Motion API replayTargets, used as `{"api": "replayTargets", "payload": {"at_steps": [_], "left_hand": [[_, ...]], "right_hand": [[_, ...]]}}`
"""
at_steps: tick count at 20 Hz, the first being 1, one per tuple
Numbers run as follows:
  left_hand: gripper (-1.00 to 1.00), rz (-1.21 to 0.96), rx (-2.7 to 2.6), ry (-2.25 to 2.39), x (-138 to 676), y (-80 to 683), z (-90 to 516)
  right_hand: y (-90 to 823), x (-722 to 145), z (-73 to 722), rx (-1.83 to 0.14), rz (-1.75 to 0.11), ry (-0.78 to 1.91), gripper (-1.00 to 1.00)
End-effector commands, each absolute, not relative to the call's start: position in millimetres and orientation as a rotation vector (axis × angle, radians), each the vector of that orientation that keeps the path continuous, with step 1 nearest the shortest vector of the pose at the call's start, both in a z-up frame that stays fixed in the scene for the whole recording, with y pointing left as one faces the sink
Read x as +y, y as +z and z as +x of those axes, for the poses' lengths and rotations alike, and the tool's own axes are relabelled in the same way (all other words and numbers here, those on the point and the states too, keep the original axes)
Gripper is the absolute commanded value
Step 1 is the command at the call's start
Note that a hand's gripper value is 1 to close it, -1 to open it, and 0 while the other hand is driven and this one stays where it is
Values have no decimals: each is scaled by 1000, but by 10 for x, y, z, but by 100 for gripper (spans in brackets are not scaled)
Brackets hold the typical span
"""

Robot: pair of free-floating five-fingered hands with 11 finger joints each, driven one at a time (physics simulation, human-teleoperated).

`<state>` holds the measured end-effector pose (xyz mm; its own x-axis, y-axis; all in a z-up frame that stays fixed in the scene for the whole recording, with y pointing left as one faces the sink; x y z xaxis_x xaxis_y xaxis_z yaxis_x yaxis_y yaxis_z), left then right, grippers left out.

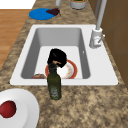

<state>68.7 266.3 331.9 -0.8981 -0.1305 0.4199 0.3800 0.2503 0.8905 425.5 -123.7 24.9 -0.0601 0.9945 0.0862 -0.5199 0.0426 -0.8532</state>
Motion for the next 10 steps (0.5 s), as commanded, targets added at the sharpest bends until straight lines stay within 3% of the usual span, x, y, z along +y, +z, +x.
{"api": "replayTargets", "payload": {"at_steps": [1,10], "left_hand": [[0,-228,-2119,-1687,2663,3319,687],[0,-228,-2119,-1687,2663,3319,687]], "right_hand": [[528,-1287,4142,-889,-751,1361,100],[1101,-1494,3842,-897,-796,1365,100]]}}
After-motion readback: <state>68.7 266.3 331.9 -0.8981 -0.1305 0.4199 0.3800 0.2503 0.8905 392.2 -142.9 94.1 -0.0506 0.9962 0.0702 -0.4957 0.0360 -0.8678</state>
